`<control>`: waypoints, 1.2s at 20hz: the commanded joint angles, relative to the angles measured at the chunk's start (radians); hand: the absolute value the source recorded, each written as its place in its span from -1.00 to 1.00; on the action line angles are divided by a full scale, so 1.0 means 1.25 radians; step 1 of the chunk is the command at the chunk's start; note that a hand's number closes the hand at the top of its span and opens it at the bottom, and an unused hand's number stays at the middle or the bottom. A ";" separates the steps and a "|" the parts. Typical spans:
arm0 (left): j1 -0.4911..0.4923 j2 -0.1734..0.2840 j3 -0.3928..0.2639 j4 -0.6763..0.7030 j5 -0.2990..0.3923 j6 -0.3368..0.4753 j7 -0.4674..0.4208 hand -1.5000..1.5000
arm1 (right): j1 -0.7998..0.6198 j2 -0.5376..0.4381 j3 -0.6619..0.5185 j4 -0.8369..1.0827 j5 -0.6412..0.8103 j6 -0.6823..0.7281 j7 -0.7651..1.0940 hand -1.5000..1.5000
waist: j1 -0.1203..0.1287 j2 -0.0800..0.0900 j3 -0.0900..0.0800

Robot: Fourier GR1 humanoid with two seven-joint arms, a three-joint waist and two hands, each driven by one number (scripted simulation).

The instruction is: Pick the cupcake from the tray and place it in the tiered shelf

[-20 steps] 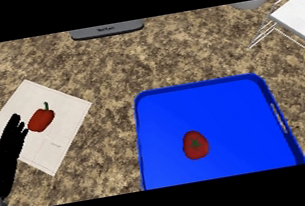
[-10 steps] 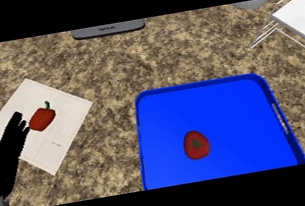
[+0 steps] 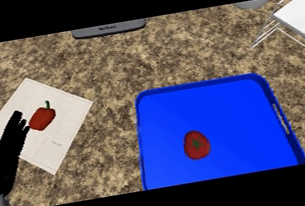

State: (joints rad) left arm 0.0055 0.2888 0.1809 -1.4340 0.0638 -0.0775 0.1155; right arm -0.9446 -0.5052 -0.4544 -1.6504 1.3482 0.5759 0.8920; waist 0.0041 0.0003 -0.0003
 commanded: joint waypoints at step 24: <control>0.008 -0.015 0.026 0.028 -0.011 -0.033 -0.043 0.00 | 0.165 -0.097 -0.110 0.331 -0.129 -0.429 -0.099 -1.00 | 0.002 0.000 0.000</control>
State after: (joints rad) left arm 0.0075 0.2639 0.1968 -1.4236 0.0418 -0.0967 0.0948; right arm -0.7513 -0.6416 -0.6024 -1.2457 1.2100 0.1170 0.7683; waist 0.0061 0.0006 0.0002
